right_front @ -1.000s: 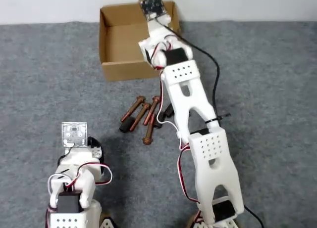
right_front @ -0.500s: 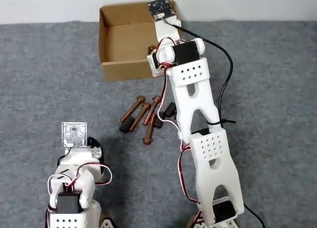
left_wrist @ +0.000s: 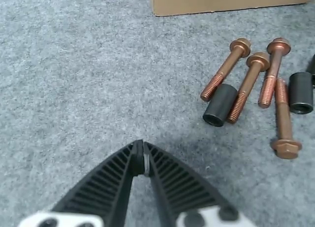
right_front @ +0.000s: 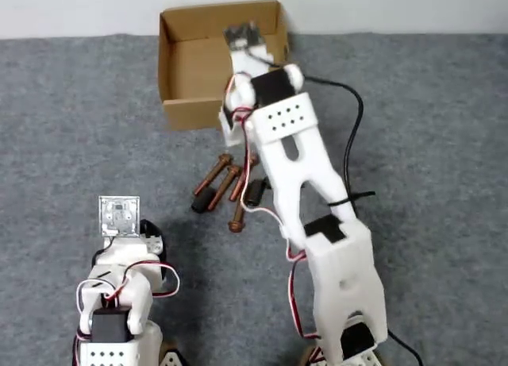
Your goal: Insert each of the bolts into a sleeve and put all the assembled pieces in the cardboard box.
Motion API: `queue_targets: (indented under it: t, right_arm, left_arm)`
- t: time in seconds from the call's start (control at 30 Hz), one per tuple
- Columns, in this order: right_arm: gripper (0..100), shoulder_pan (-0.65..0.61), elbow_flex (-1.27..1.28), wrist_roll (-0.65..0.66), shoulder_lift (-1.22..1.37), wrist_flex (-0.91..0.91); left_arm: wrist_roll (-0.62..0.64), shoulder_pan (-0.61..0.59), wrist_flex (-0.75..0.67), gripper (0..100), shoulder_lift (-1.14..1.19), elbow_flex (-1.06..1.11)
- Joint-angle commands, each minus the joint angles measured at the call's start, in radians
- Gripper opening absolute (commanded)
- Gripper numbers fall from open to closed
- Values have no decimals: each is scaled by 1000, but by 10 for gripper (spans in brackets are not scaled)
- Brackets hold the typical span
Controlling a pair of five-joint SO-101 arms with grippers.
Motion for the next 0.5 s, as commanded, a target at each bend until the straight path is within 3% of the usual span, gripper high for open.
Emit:
queue_targets:
  t: [0.0,0.23,0.47]
  right_arm:
    - [108,-12,155,-109,-101,39]
    - [106,-38,216,-222,-30,38]
    - [107,-65,216,-232,65,2]
  left_arm:
    - [6,-6,6,5,0,-4]
    - [6,-6,14,5,0,-4]
    - [8,-6,15,5,0,-4]
